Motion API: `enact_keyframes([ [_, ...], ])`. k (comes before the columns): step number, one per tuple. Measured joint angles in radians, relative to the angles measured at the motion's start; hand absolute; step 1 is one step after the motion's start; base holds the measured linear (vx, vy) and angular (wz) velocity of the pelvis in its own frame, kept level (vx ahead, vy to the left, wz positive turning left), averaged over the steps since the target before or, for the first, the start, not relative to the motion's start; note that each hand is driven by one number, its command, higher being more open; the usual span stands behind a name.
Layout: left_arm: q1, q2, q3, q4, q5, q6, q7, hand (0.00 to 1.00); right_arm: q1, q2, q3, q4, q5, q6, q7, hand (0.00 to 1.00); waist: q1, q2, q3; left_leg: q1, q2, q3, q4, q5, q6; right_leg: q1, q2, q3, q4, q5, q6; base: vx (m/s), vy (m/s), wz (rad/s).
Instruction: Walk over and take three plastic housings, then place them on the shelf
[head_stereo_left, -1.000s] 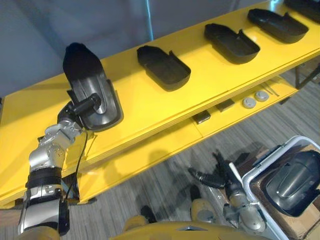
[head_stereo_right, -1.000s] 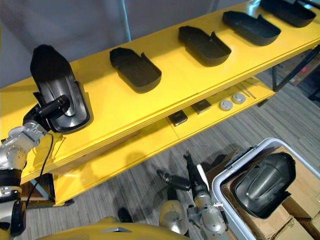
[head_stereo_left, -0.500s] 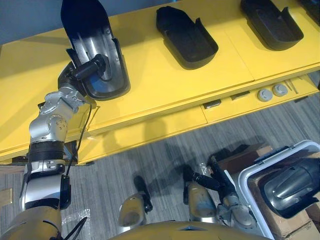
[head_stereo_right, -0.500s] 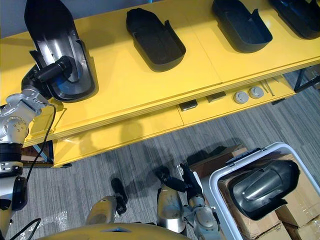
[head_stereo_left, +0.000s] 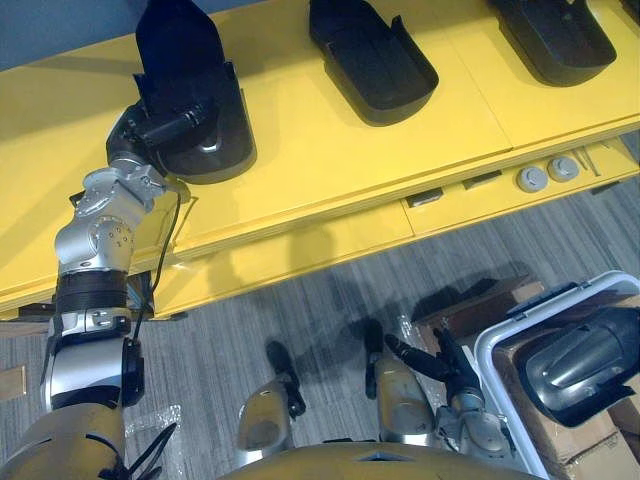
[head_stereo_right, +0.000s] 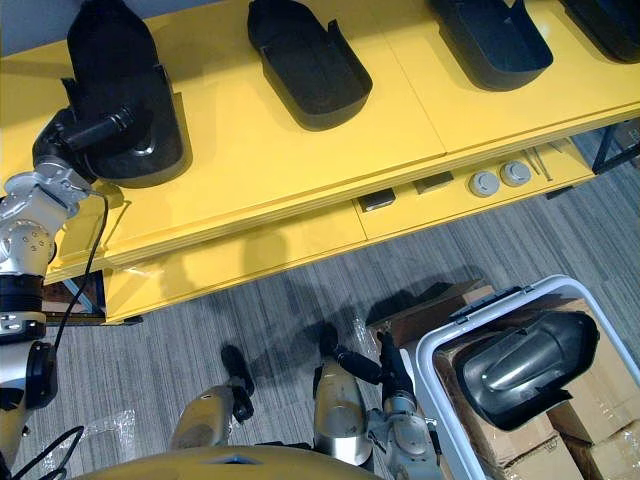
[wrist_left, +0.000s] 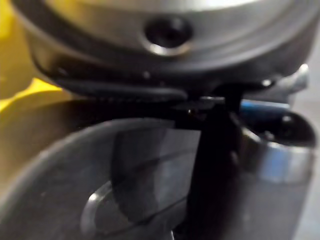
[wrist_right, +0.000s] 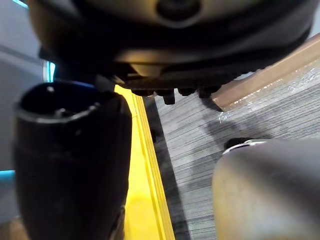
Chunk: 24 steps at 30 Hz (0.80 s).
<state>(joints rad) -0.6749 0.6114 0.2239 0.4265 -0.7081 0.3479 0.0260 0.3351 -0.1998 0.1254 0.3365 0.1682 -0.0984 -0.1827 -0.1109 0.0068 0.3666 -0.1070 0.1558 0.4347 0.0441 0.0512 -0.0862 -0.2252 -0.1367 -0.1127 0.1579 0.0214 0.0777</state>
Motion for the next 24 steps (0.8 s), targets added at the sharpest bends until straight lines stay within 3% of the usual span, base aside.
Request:
enact_keyframes([
  [19, -0.028, -0.009, 0.052, 0.064, 0.016, 0.002, 0.062, 1.00, 0.000, 0.000, 0.005, 0.003, 0.000, -0.002, -0.045, 1.00, -0.020, -0.003, 0.024, 0.040, 0.008, 0.035, -0.001, 0.003, -0.001, 0.024, 0.002, 0.009, 0.002, 0.003, 0.005, 0.00, 0.007, -0.03],
  [24, -0.016, -0.015, 0.058, 0.109, 0.145, 0.002, 0.074, 1.00, 0.002, 0.008, 0.007, 0.033, -0.003, -0.003, -0.066, 1.00, -0.037, 0.001, 0.011, 0.114, 0.007, 0.052, -0.056, 0.016, -0.015, 0.077, 0.012, 0.009, -0.022, 0.004, 0.005, 0.04, 0.012, -0.11],
])
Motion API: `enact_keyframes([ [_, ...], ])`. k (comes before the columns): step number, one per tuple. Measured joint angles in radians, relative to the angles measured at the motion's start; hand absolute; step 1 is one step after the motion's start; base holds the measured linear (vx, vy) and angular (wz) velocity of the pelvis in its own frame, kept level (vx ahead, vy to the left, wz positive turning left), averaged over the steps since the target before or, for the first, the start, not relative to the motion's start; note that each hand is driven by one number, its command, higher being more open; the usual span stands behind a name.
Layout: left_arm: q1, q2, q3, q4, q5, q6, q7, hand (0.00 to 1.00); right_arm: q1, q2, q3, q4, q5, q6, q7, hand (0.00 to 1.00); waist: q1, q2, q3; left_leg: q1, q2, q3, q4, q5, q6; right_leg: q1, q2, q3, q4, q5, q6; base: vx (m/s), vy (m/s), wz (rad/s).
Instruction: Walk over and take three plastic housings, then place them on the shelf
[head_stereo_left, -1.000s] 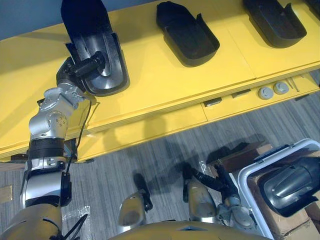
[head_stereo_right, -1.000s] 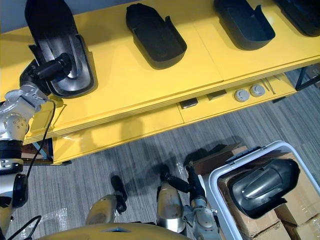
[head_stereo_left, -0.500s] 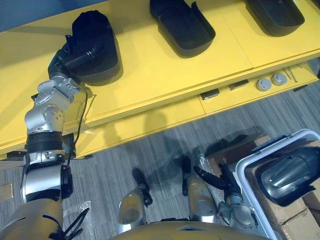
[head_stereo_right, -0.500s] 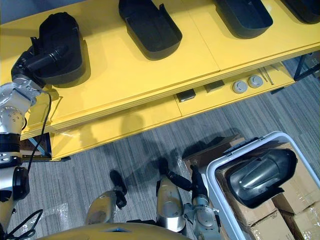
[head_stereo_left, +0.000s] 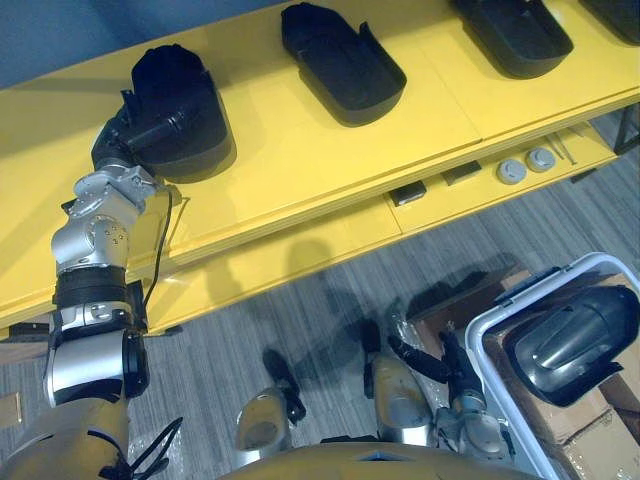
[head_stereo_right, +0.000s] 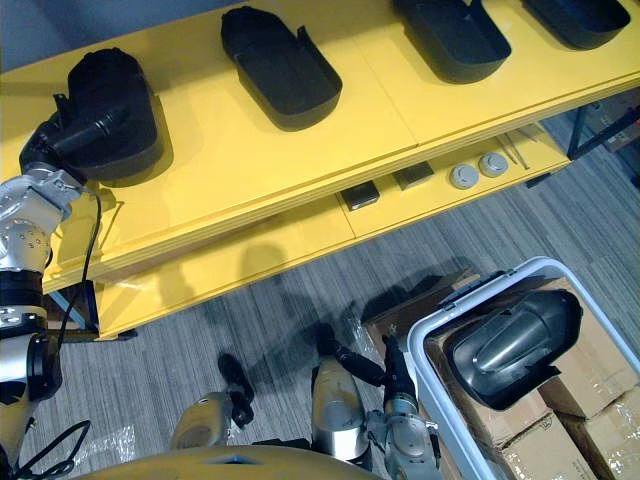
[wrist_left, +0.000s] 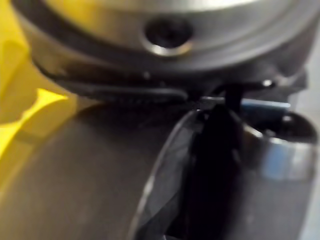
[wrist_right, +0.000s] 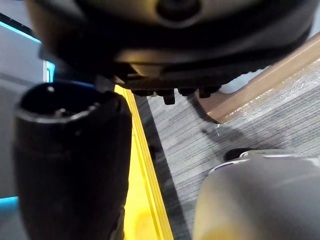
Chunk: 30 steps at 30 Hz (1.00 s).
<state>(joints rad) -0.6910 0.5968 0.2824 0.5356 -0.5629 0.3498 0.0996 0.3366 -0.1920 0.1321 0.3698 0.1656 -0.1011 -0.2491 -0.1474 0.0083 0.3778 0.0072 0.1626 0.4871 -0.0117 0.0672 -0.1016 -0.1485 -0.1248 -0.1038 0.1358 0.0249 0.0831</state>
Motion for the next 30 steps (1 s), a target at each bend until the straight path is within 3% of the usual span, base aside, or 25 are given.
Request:
enact_keyframes([
  [4, 0.039, 0.002, 0.012, 0.052, 0.152, 0.000, 0.029, 1.00, 0.008, 0.007, -0.007, 0.068, 0.000, 0.000, -0.014, 1.00, -0.021, 0.013, -0.056, 0.063, 0.001, 0.017, -0.057, 0.021, -0.008, 0.040, 0.018, -0.001, -0.024, 0.003, -0.001, 0.10, -0.002, -0.11],
  [8, 0.111, 0.003, 0.011, 0.085, 0.273, 0.023, 0.002, 1.00, 0.033, 0.021, -0.035, 0.102, -0.004, 0.000, -0.024, 1.00, -0.024, 0.036, -0.129, 0.122, 0.006, 0.040, -0.071, 0.011, -0.016, 0.108, 0.034, 0.002, -0.075, 0.016, -0.007, 0.18, 0.018, -0.13],
  [12, 0.138, 0.004, 0.008, 0.084, 0.372, 0.055, -0.050, 1.00, 0.037, 0.045, -0.050, 0.143, -0.004, -0.003, -0.025, 1.00, -0.022, 0.031, -0.182, 0.149, 0.006, 0.044, -0.071, 0.002, -0.024, 0.147, 0.040, -0.002, -0.095, 0.014, -0.012, 0.10, 0.012, 0.00],
  [18, 0.143, 0.004, -0.012, 0.084, 0.449, 0.101, -0.121, 1.00, 0.031, 0.053, -0.068, 0.191, -0.002, -0.041, -0.032, 1.00, -0.023, 0.037, -0.202, 0.178, 0.006, 0.046, -0.071, -0.005, -0.028, 0.179, 0.040, -0.004, -0.105, 0.013, -0.013, 0.01, 0.004, -0.01],
  [23, 0.178, 0.005, -0.050, 0.084, 0.428, 0.106, -0.172, 1.00, 0.037, 0.053, -0.088, 0.225, 0.000, -0.049, -0.073, 1.00, -0.024, 0.056, -0.242, 0.180, 0.006, 0.043, -0.071, -0.005, -0.028, 0.183, 0.039, -0.006, -0.107, 0.012, -0.013, -0.02, -0.005, 0.01],
  [30, 0.318, 0.001, -0.070, -0.031, 0.139, 0.088, -0.186, 1.00, 0.038, 0.091, -0.143, 0.189, 0.000, -0.069, -0.147, 1.00, -0.018, 0.079, -0.270, 0.177, 0.007, 0.032, -0.072, -0.008, -0.026, 0.191, 0.038, -0.012, -0.122, 0.014, -0.015, -0.01, -0.004, 0.02],
])
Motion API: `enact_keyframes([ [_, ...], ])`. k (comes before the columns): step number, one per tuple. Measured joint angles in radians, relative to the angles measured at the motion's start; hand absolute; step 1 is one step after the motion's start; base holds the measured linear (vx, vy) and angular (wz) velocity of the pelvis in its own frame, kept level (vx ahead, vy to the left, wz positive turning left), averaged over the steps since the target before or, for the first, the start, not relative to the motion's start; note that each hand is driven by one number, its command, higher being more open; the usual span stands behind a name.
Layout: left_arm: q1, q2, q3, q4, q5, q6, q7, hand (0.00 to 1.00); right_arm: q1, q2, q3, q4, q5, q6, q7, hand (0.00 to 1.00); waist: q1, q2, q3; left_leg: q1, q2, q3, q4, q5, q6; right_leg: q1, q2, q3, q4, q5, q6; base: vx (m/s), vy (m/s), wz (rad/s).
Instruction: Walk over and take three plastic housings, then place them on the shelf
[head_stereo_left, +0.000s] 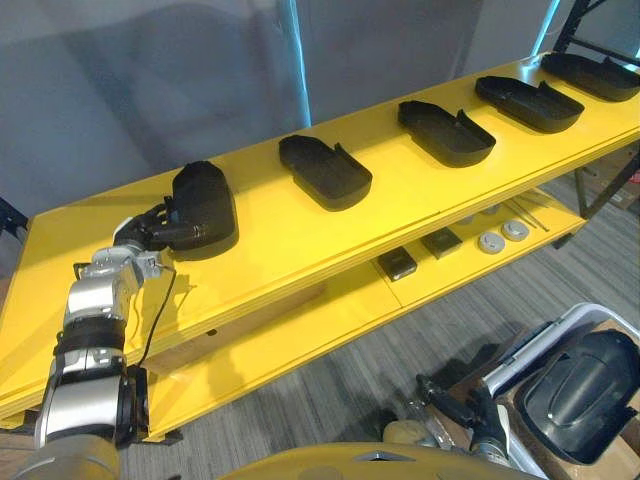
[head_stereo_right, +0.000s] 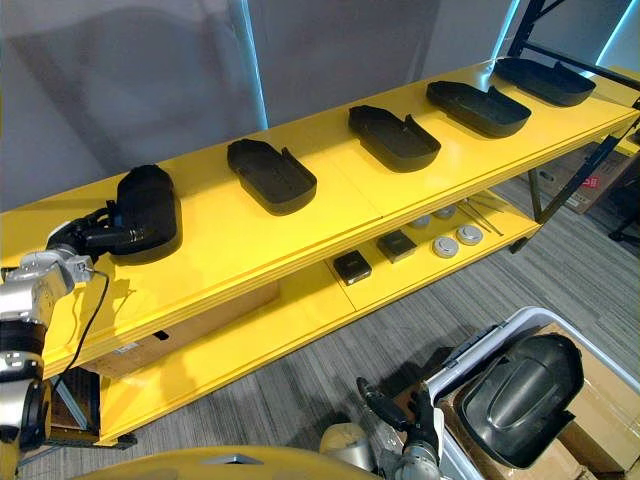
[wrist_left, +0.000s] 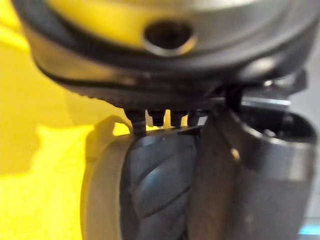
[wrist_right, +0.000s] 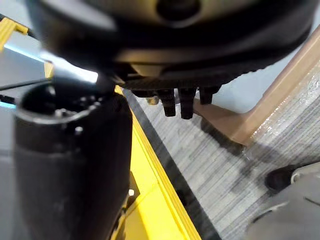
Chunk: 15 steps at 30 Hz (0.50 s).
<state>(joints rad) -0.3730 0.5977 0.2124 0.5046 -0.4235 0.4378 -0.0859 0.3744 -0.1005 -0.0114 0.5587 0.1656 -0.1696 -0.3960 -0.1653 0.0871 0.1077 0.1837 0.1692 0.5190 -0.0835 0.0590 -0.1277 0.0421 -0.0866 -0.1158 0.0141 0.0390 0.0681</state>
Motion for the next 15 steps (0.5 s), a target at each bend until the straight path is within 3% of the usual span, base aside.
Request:
enact_keyframes([
  [4, 0.128, -0.052, 0.029, -0.157, -0.085, -0.025, 0.081, 1.00, 0.021, 0.045, -0.021, -0.244, -0.066, -0.036, -0.099, 1.00, 0.001, 0.003, -0.003, 0.000, -0.004, -0.002, 0.001, -0.003, 0.006, 0.003, 0.000, -0.002, 0.000, 0.005, 0.006, 0.01, 0.000, 0.00],
  [7, 0.238, -0.146, 0.084, -0.301, -0.072, -0.059, 0.190, 1.00, 0.031, 0.048, -0.035, -0.508, -0.182, -0.116, -0.184, 1.00, 0.009, -0.005, -0.008, -0.001, -0.003, -0.010, 0.009, -0.006, 0.007, 0.009, 0.001, -0.008, -0.001, 0.005, 0.006, 0.04, -0.004, 0.07],
  [9, 0.328, -0.241, 0.116, -0.435, 0.064, -0.073, 0.316, 1.00, 0.028, 0.051, -0.065, -0.650, -0.201, -0.185, -0.245, 1.00, 0.030, -0.017, -0.015, -0.005, -0.001, -0.025, 0.009, -0.007, 0.006, 0.015, 0.002, -0.021, -0.003, 0.002, 0.002, 0.04, -0.016, 0.16],
  [12, 0.429, -0.319, 0.143, -0.549, 0.162, -0.077, 0.418, 1.00, 0.019, 0.057, -0.080, -0.758, -0.200, -0.213, -0.257, 1.00, 0.045, -0.025, -0.020, -0.016, -0.001, -0.046, 0.010, -0.007, 0.007, 0.023, 0.002, -0.040, -0.015, 0.001, 0.002, 0.03, -0.015, 0.22],
  [15, 0.525, -0.402, 0.155, -0.632, 0.240, -0.078, 0.546, 1.00, 0.008, 0.049, -0.076, -0.821, -0.182, -0.220, -0.188, 1.00, 0.070, -0.027, -0.021, -0.018, -0.004, -0.070, 0.011, -0.012, 0.013, 0.040, 0.000, -0.056, -0.030, 0.001, 0.002, 0.02, -0.008, 0.21],
])
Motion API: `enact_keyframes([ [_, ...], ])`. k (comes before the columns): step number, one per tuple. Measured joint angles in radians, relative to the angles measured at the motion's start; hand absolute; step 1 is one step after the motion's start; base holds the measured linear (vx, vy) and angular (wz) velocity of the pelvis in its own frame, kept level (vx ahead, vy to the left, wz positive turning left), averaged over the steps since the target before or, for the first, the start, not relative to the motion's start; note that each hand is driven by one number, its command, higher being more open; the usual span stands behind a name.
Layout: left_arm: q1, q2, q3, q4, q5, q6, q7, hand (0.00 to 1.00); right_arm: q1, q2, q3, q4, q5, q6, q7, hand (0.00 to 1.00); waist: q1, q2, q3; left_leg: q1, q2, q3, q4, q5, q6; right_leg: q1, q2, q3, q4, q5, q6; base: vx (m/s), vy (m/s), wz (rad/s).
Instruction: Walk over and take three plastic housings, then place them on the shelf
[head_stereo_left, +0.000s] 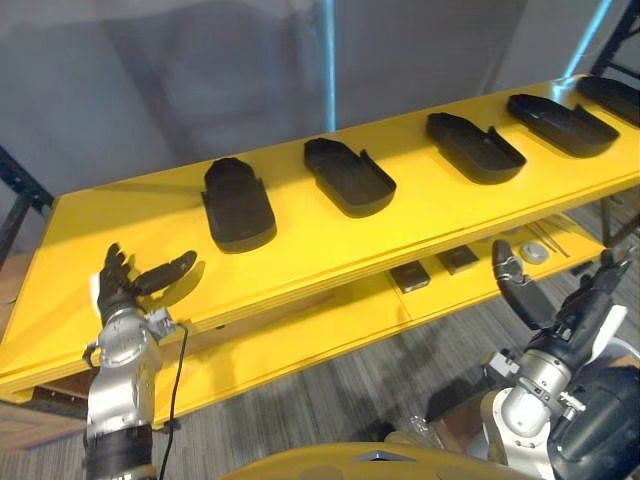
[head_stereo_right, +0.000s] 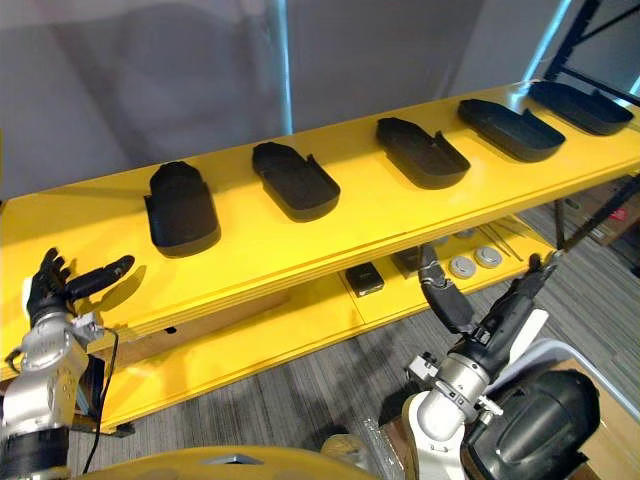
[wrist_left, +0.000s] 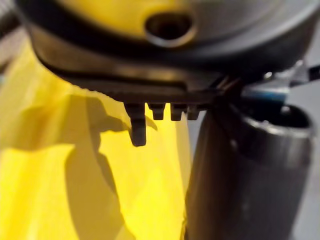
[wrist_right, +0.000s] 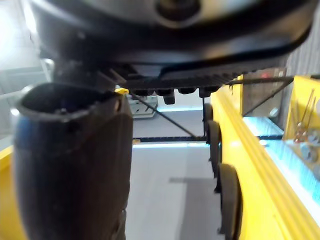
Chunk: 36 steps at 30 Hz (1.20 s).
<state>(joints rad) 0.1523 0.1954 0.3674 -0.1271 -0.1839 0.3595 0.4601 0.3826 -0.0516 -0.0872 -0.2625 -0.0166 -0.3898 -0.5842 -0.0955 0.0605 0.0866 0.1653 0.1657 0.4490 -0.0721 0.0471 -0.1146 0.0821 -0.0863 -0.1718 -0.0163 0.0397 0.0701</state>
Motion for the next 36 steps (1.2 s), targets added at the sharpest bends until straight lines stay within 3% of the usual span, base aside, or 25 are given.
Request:
enact_keyframes([
  [3, 0.023, -0.050, 0.001, -0.005, 0.045, -0.032, 0.094, 1.00, -0.035, -0.061, 0.041, -0.012, 0.058, 0.006, 0.105, 1.00, 0.022, -0.001, -0.007, -0.015, -0.001, -0.032, 0.002, -0.004, -0.001, 0.010, 0.000, -0.027, -0.025, -0.002, 0.001, -0.01, -0.016, 0.24],
  [8, 0.093, -0.152, -0.019, -0.002, 0.199, -0.207, 0.219, 1.00, -0.153, -0.146, 0.081, -0.025, 0.146, 0.053, 0.218, 1.00, 0.047, -0.007, -0.008, -0.055, -0.001, -0.084, 0.024, -0.002, -0.004, 0.014, -0.001, -0.071, -0.039, 0.007, 0.006, 0.04, -0.018, 0.26],
  [11, 0.160, -0.206, -0.037, 0.005, 0.258, -0.335, 0.310, 1.00, -0.227, -0.153, 0.098, 0.003, 0.172, 0.095, 0.223, 1.00, 0.074, -0.027, -0.004, -0.062, -0.001, -0.117, 0.034, -0.003, -0.004, 0.038, -0.002, -0.100, -0.042, 0.004, 0.003, 0.05, -0.007, 0.30],
  [15, 0.181, -0.223, -0.083, 0.013, 0.492, -0.536, 0.432, 1.00, -0.311, -0.153, 0.166, 0.165, 0.183, 0.130, 0.223, 1.00, 0.123, -0.062, 0.000, -0.077, -0.006, -0.156, 0.034, -0.003, -0.002, 0.042, -0.006, -0.135, -0.043, -0.003, 0.003, -0.01, 0.004, 0.28],
  [20, 0.172, -0.211, -0.161, -0.003, 0.769, -0.699, 0.556, 1.00, -0.409, -0.151, 0.242, 0.360, 0.181, 0.138, 0.222, 1.00, 0.134, -0.056, 0.003, -0.088, -0.026, -0.181, 0.031, 0.004, 0.011, 0.043, -0.027, -0.157, -0.036, -0.005, 0.009, -0.01, 0.038, 0.16],
  [24, 0.166, -0.195, -0.171, 0.000, 0.814, -0.706, 0.580, 1.00, -0.484, -0.151, 0.255, 0.432, 0.180, 0.145, 0.216, 1.00, 0.143, -0.060, 0.005, -0.089, -0.029, -0.188, 0.031, 0.005, 0.012, 0.047, -0.029, -0.168, -0.035, -0.005, 0.009, 0.01, 0.009, 0.05],
  [27, 0.160, -0.195, -0.164, 0.040, 0.712, -0.659, 0.571, 1.00, -0.535, -0.152, 0.254, 0.472, 0.178, 0.167, 0.213, 1.00, 0.148, -0.064, 0.008, -0.090, -0.033, -0.203, 0.030, 0.007, 0.014, 0.060, -0.032, -0.185, -0.036, -0.005, 0.009, 0.02, 0.010, 0.13],
  [31, 0.124, -0.185, -0.095, 0.367, 0.517, -0.575, 0.556, 1.00, -0.612, -0.151, 0.257, 0.540, 0.178, 0.199, 0.214, 1.00, 0.169, -0.073, 0.013, -0.093, -0.035, -0.215, 0.029, 0.012, 0.018, 0.064, -0.032, -0.193, -0.037, -0.006, 0.009, 0.00, 0.011, 0.09],
  [33, 0.146, -0.207, -0.033, 0.523, 0.462, -0.567, 0.540, 1.00, -0.655, -0.151, 0.253, 0.594, 0.180, 0.207, 0.209, 1.00, 0.181, -0.100, 0.029, -0.093, -0.035, -0.228, 0.030, 0.014, 0.018, 0.073, -0.032, -0.204, -0.039, -0.007, 0.007, 0.01, 0.003, 0.15],
  [36, 0.207, -0.220, 0.002, 0.627, 0.398, -0.555, 0.484, 1.00, -0.679, -0.148, 0.253, 0.646, 0.182, 0.208, 0.214, 1.00, 0.212, -0.115, 0.041, -0.093, -0.040, -0.239, 0.027, 0.014, 0.017, 0.072, -0.035, -0.214, -0.039, -0.012, 0.011, -0.01, 0.009, 0.12],
])
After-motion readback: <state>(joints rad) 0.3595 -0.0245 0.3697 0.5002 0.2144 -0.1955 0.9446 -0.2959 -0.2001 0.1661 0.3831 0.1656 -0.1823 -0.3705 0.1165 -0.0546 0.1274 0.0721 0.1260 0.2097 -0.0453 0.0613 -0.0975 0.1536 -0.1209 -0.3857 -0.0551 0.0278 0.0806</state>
